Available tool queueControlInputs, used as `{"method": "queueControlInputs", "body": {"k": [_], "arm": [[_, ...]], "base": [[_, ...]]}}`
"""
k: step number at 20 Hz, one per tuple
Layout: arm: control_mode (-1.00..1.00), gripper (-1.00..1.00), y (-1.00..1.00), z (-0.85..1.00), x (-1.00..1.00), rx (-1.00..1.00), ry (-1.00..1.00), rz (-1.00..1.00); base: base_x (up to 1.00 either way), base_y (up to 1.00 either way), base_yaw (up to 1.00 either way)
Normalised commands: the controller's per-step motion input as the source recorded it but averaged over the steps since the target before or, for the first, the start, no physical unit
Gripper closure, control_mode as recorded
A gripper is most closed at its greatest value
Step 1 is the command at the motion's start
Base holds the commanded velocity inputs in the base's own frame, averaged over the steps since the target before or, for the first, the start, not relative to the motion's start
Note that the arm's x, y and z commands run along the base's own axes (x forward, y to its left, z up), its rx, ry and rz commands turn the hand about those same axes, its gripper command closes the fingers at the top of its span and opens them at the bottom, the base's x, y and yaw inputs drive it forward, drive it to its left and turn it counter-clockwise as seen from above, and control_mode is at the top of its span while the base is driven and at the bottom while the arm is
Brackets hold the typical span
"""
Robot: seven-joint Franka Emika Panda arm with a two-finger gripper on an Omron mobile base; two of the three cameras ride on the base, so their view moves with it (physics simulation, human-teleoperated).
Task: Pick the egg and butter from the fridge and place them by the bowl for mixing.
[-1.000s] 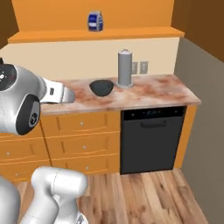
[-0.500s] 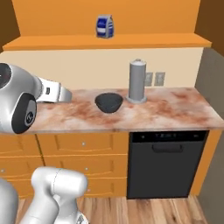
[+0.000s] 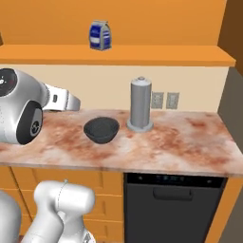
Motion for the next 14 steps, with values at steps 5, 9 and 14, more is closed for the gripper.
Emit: {"method": "queueControlInputs", "body": {"k": [5, 9, 14], "arm": [[1.0, 1.0, 0.0, 0.0, 0.0, 0.0, 0.0, 0.0], [1.0, 1.0, 0.0, 0.0, 0.0, 0.0, 0.0, 0.0], [1.0, 1.0, 0.0, 0.0, 0.0, 0.0, 0.0, 0.0]], "base": [[0.58, -0.27, 0.2], [0.27, -0.33, 0.2], [0.39, -0.37, 0.26]]}}
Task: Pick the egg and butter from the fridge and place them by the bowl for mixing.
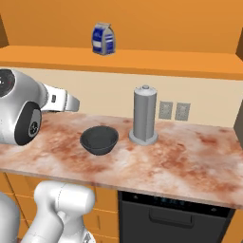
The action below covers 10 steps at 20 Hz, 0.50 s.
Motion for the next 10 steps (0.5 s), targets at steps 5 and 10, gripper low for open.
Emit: {"method": "queueControlInputs", "body": {"k": [5, 10], "arm": [[1.0, 1.0, 0.0, 0.0, 0.0, 0.0, 0.0, 0.0], [-1.0, 1.0, 0.09, -0.15, -0.03, 0.0, 0.04, 0.0]], "base": [[0.17, -0.28, 0.24], [0.0, -0.01, 0.07]]}}
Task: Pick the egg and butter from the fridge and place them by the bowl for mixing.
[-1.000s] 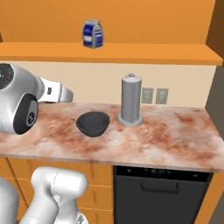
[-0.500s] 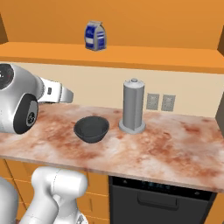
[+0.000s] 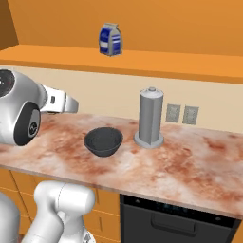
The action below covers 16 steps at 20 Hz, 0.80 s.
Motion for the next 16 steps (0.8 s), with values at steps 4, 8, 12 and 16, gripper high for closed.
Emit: {"method": "queueControlInputs", "body": {"k": [4, 8, 12, 16], "arm": [[-1.0, 1.0, 0.34, -0.6, -0.23, -0.01, 0.13, 0.0], [-1.0, 1.0, 0.27, -0.85, -0.03, 0.0, 0.22, 0.0], [-1.0, 1.0, 0.02, -0.8, 0.05, 0.0, 0.24, 0.02], [-1.0, 1.0, 0.2, -0.74, 0.1, -0.02, 0.17, 0.04]], "base": [[0.0, 0.0, 0.0], [0.0, 0.0, 0.0], [0.0, 0.0, 0.0], [0.0, 0.0, 0.0]]}}
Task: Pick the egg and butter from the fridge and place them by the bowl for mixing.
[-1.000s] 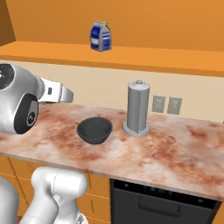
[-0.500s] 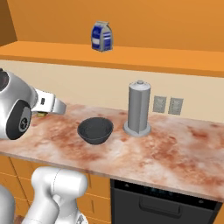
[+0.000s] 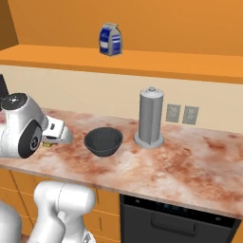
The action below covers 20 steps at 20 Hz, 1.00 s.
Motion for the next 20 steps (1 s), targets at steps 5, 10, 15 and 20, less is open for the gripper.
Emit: {"method": "queueControlInputs", "body": {"k": [5, 10, 15, 20], "arm": [[-1.0, 1.0, 0.33, -0.57, 0.17, -0.04, 0.14, 0.03], [-1.0, 1.0, 0.24, -0.55, 0.56, -0.06, 0.11, 0.06], [-1.0, 1.0, 0.14, -0.4, 0.63, -0.05, 0.05, 0.08], [-1.0, 1.0, 0.02, -0.39, 0.58, -0.06, 0.01, 0.07]], "base": [[0.0, 0.0, 0.0], [0.0, 0.0, 0.0], [0.0, 0.0, 0.0], [0.0, 0.0, 0.0]]}}
